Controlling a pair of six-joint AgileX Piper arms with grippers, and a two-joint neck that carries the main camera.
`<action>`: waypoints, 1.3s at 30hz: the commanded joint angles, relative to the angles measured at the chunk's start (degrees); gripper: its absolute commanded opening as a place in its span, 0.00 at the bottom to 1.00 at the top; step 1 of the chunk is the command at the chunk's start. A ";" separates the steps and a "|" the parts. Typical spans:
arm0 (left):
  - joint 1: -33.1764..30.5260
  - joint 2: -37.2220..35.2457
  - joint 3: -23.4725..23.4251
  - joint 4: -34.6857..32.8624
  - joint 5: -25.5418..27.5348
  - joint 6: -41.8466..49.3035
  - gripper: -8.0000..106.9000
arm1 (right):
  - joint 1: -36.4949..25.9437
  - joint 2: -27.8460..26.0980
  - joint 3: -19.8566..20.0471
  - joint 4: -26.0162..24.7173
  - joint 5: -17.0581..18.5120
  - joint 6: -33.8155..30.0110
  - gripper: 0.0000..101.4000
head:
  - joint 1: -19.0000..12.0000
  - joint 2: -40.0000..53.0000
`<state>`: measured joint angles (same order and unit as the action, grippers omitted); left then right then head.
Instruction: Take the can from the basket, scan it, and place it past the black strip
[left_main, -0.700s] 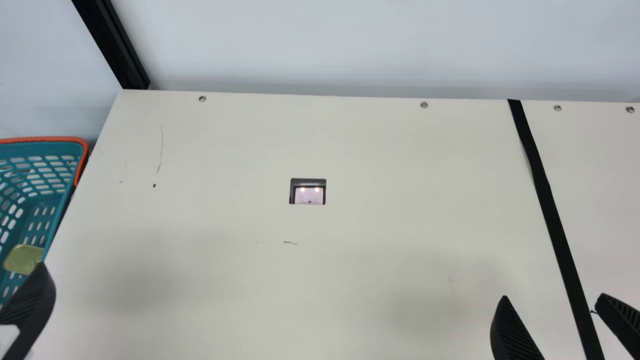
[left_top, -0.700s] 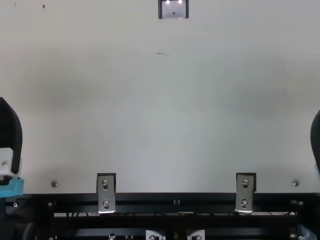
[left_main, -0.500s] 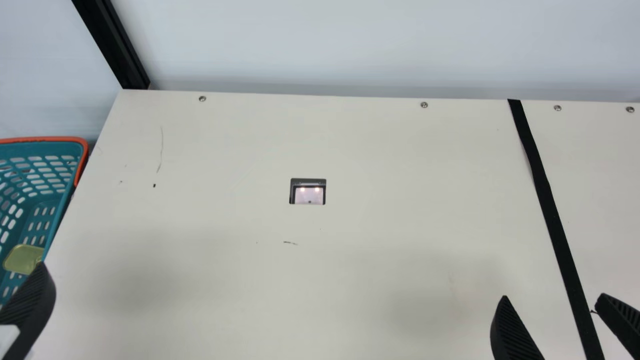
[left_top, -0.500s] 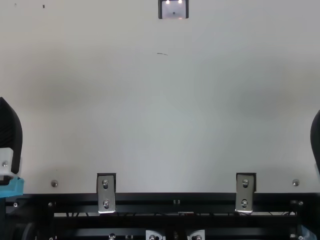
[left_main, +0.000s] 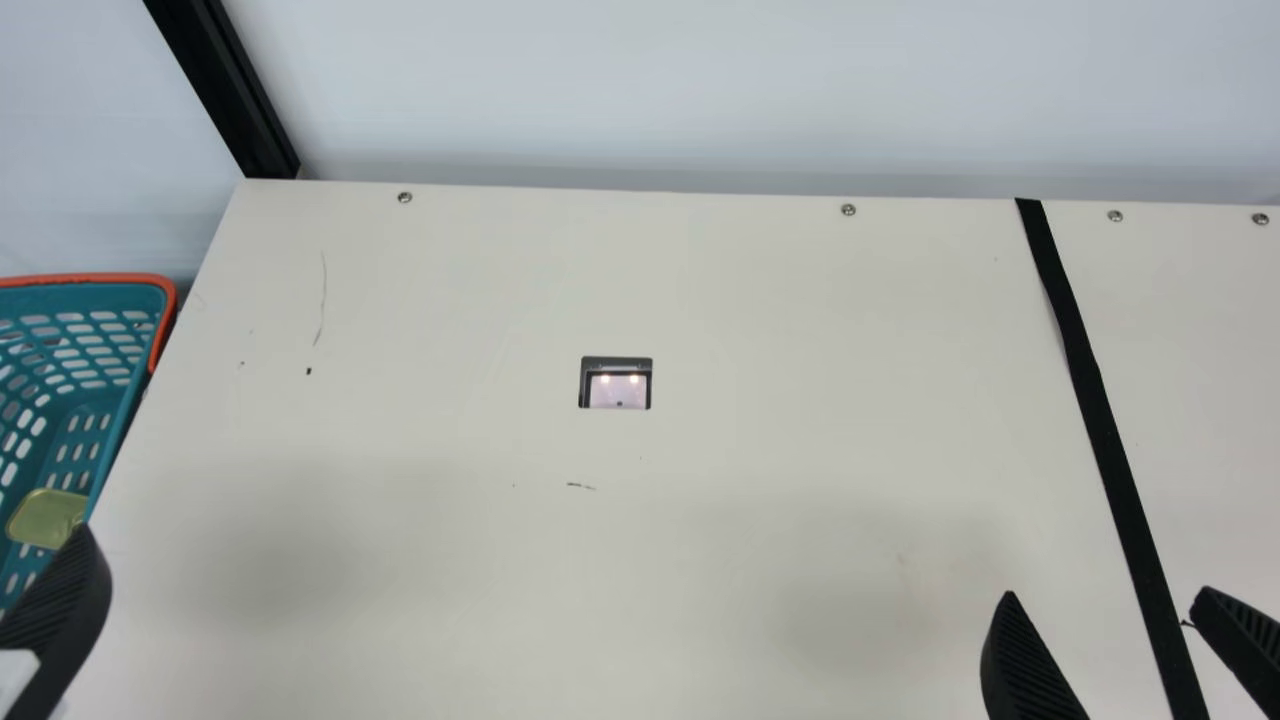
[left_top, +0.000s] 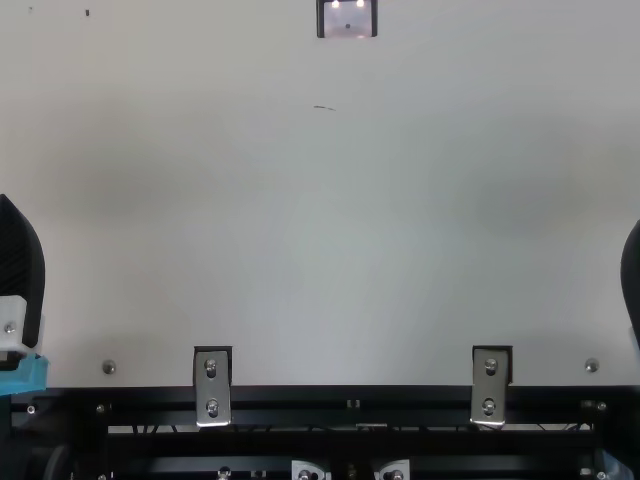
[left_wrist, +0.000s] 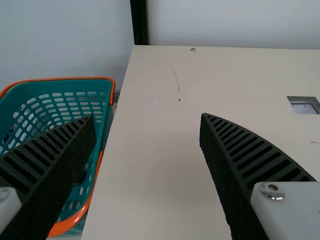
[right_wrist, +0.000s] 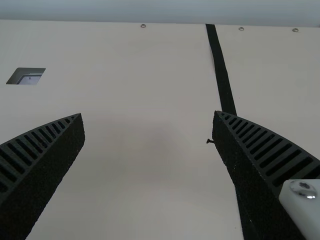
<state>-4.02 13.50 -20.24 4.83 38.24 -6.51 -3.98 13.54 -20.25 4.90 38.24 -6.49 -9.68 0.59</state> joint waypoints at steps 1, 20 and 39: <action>0.00 0.00 0.00 0.00 0.00 0.00 0.85 | 0.00 0.00 0.00 0.00 0.00 0.00 1.00 | -0.51 0.87; 0.00 0.00 0.00 0.00 0.00 0.00 0.85 | 0.00 0.00 0.00 0.00 0.00 0.00 1.00 | -0.51 0.87; 0.00 0.00 0.00 0.00 0.00 0.00 0.85 | 0.00 0.00 0.00 0.00 0.00 0.00 1.00 | -0.51 0.87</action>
<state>-4.02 13.50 -20.24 4.83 38.24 -6.51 -3.98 13.54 -20.25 4.90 38.24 -6.49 -9.68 0.59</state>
